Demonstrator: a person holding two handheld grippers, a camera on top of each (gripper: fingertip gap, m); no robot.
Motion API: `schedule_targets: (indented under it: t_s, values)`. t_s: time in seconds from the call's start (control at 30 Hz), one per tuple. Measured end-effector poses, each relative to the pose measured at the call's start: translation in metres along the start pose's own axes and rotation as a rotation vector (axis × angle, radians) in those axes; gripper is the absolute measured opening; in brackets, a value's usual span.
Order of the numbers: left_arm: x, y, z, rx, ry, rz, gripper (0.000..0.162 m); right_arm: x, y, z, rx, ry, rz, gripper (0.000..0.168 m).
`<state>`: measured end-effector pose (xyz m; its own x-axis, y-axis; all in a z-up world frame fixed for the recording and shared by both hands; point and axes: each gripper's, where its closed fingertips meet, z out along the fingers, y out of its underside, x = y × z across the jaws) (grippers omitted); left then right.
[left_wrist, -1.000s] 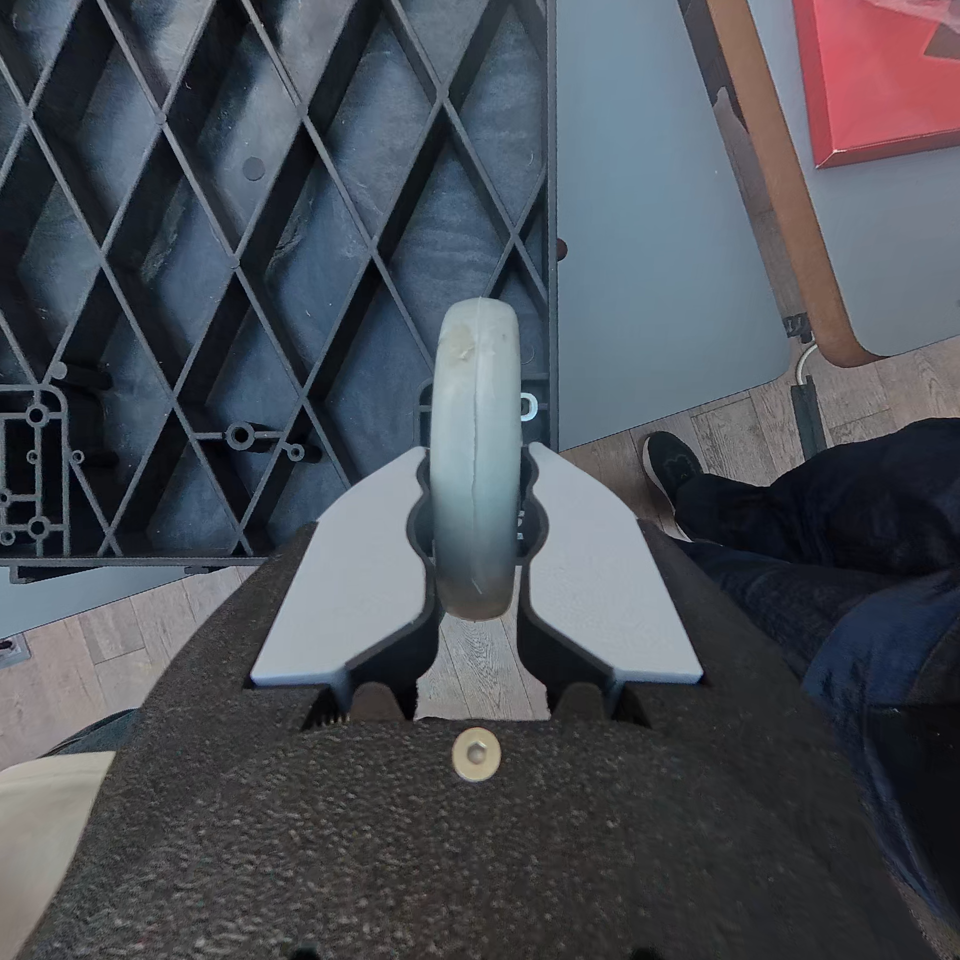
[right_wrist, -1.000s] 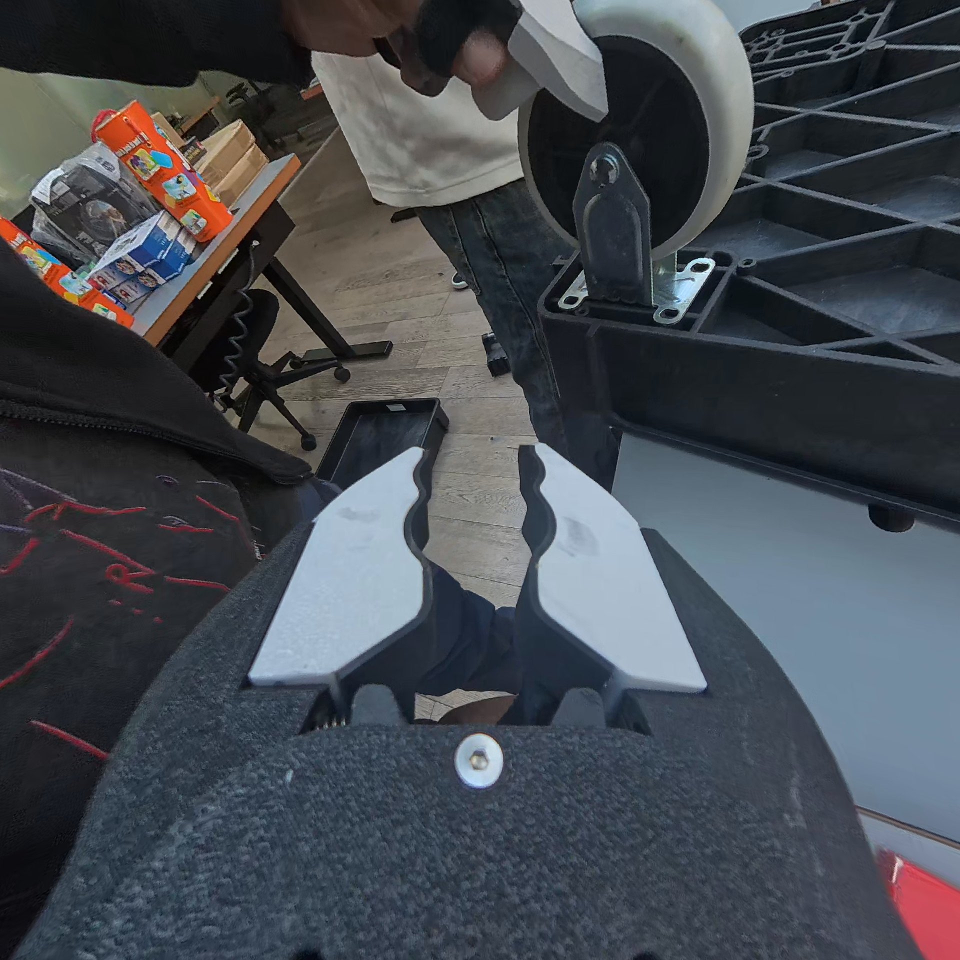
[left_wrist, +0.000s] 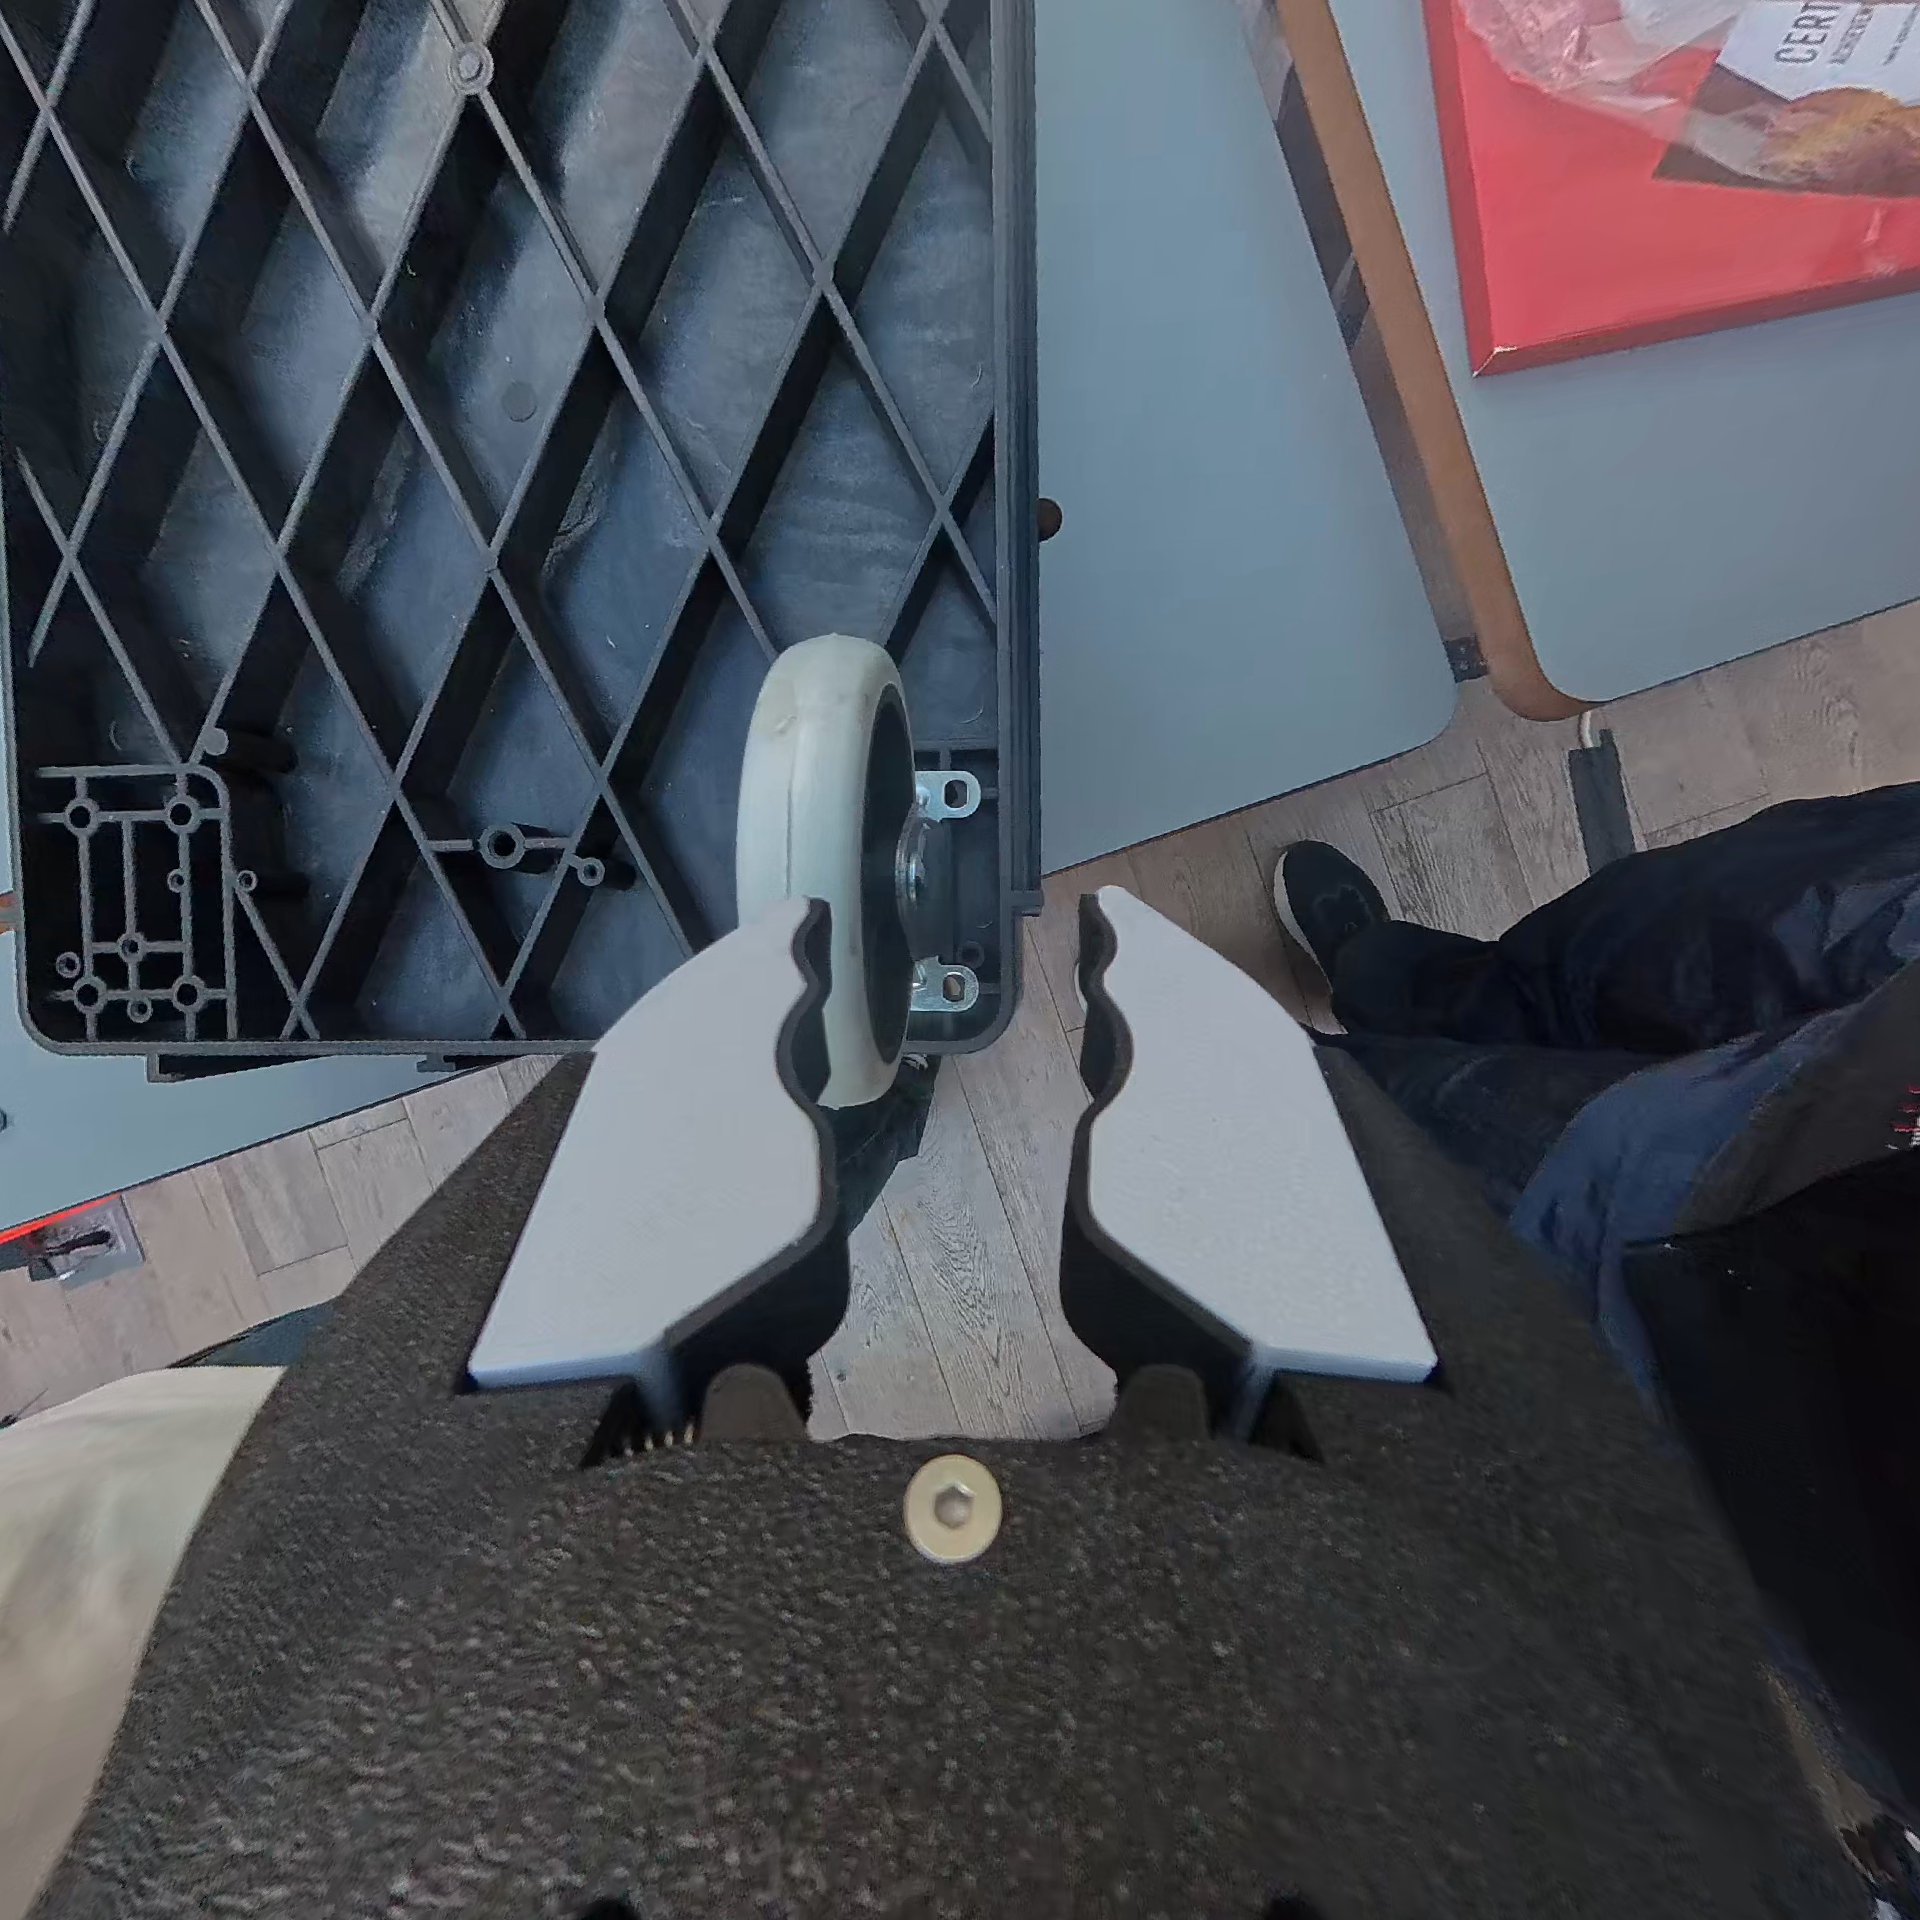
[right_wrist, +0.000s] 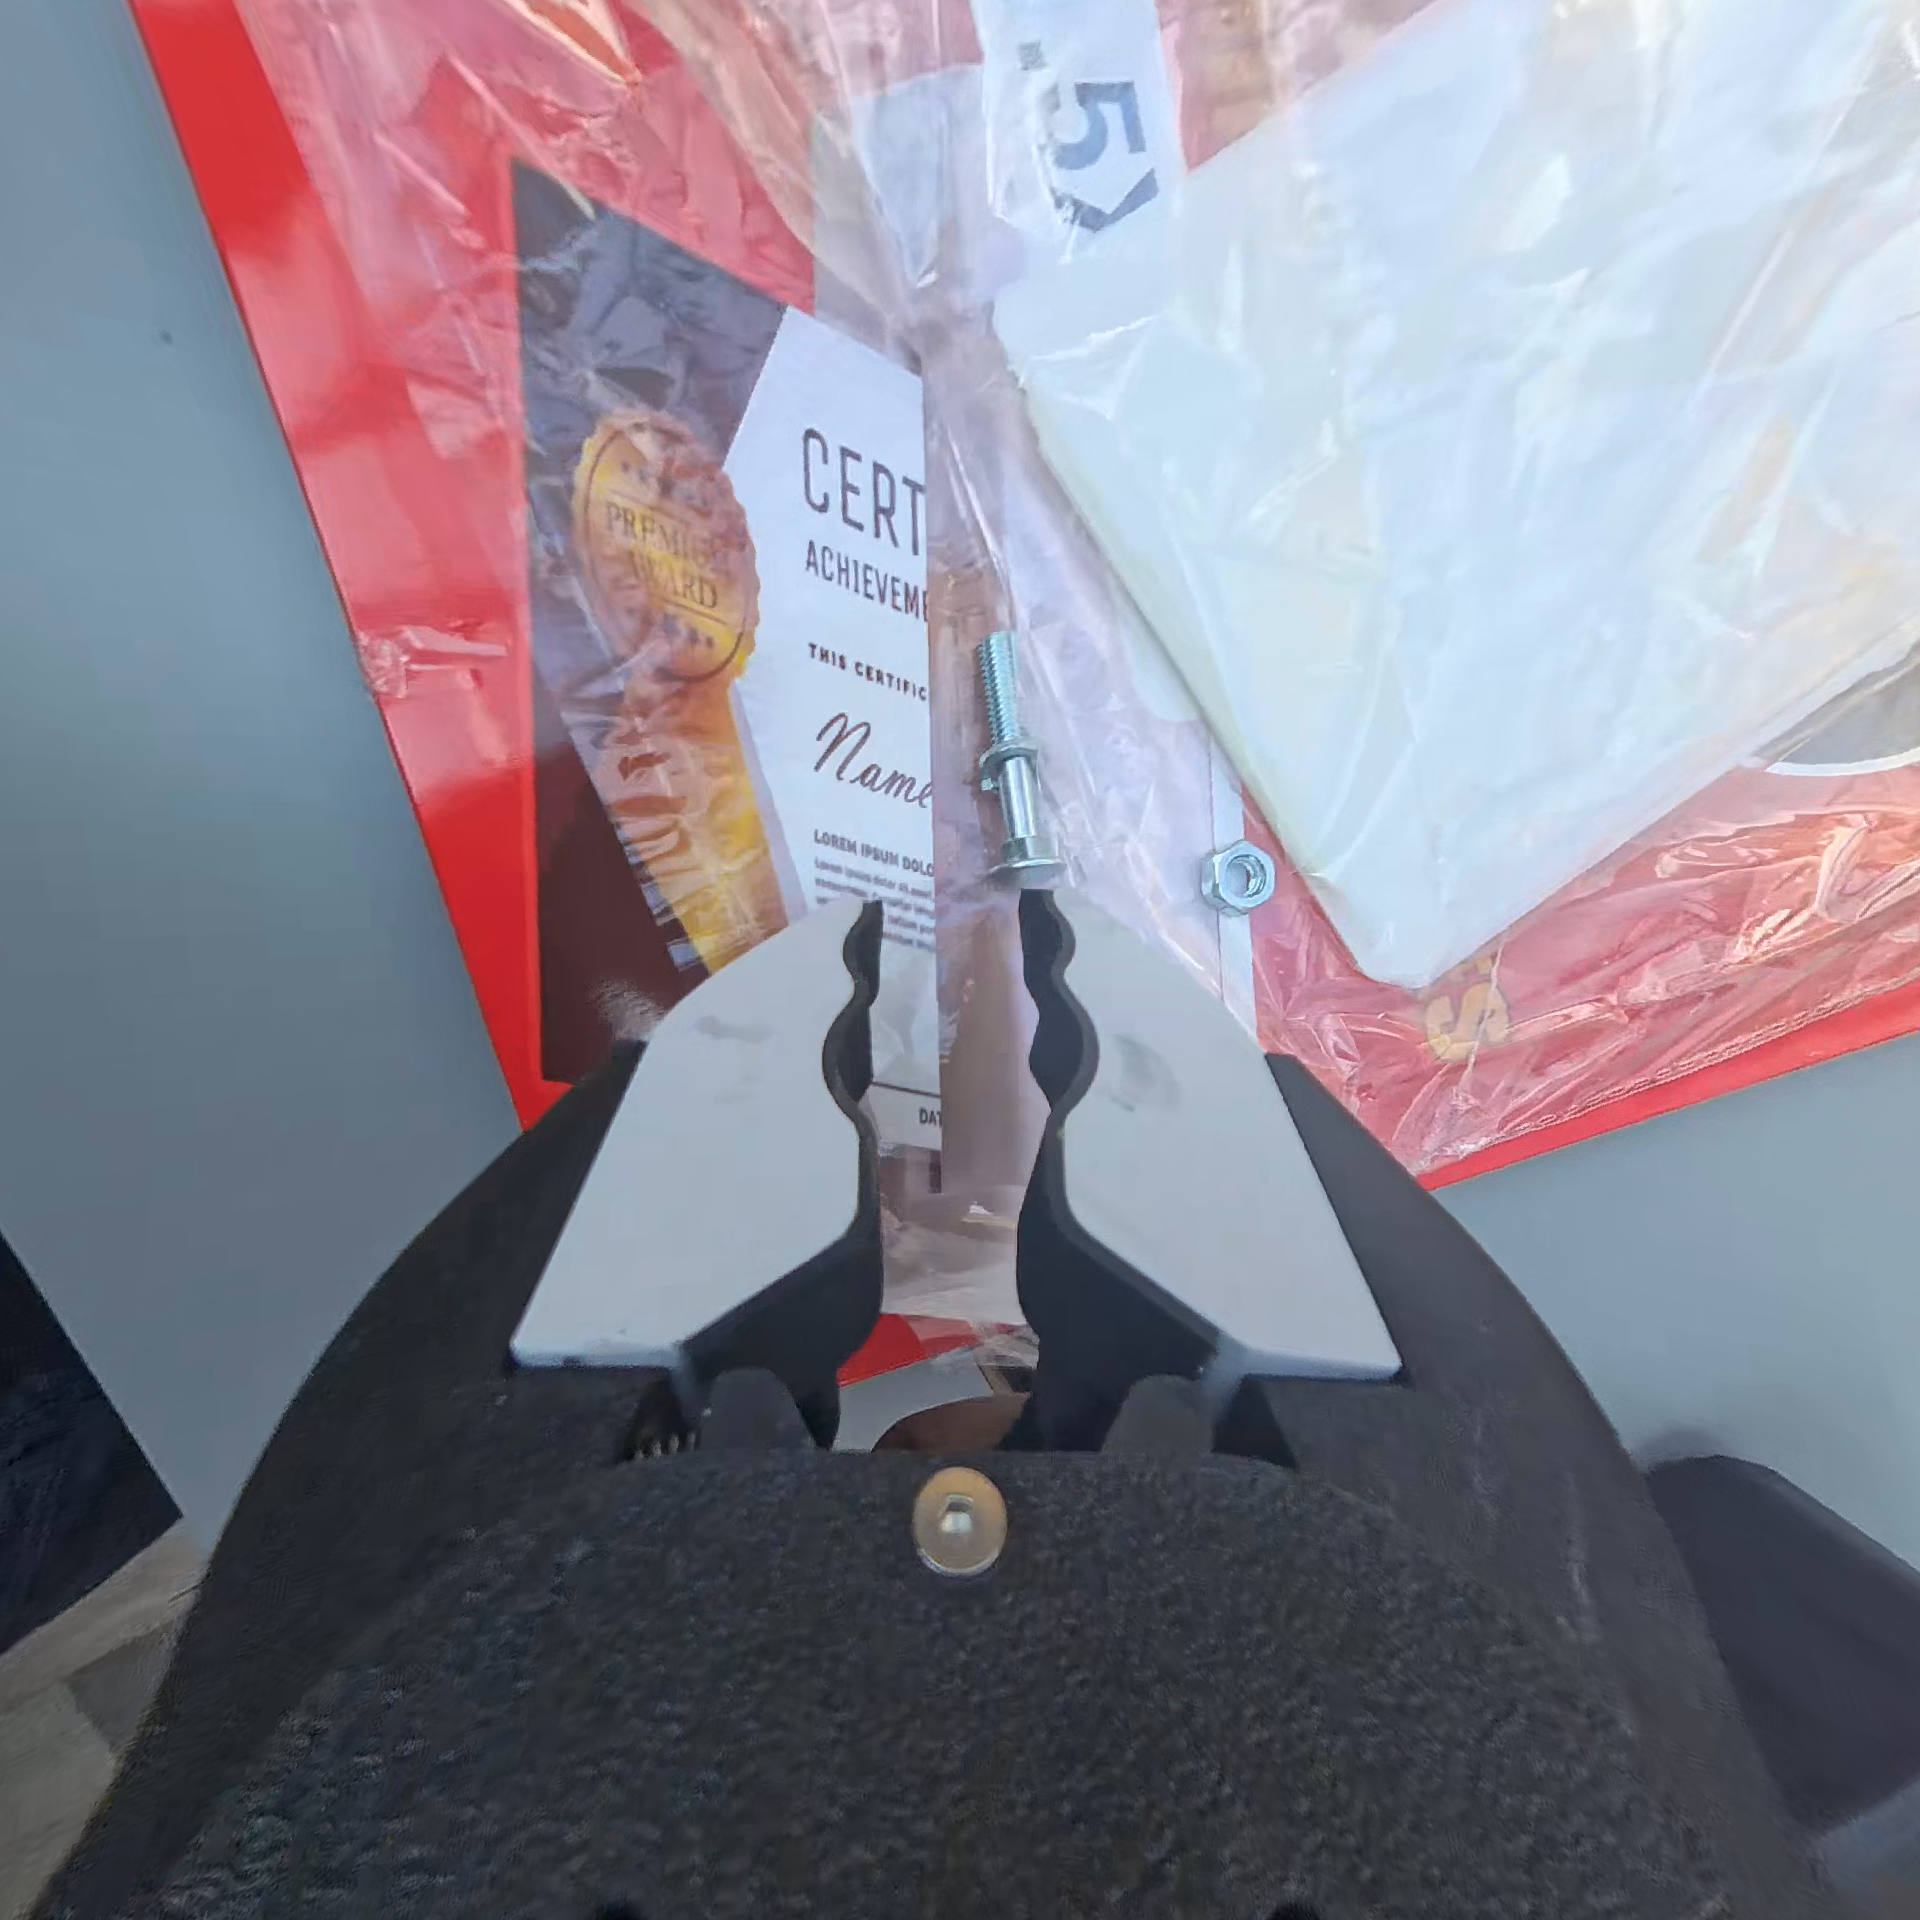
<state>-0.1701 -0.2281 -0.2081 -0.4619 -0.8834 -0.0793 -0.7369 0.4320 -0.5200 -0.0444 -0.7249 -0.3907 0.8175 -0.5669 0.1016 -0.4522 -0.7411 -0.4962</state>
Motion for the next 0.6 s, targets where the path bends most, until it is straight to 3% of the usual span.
schedule_targets:
  t_s: [0.03, 0.23, 0.4, 0.6]
  values:
    - [0.004, 0.000, -0.003, 0.000, 0.000, -0.003, 0.046, 0.003, -0.001, 0.001, 0.001, 0.013, 0.009, 0.028]
    - [0.027, -0.008, -0.013, 0.039, 0.021, -0.039, 0.045, 0.014, -0.004, 0.007, 0.008, 0.011, -0.006, 0.033]
    - [0.050, -0.019, -0.012, 0.064, 0.060, -0.032, 0.044, 0.015, -0.004, 0.017, -0.017, -0.026, -0.132, 0.035]
    - [0.078, -0.036, -0.005, 0.123, 0.127, -0.053, 0.042, 0.011, -0.007, 0.024, -0.019, -0.088, -0.178, 0.015]
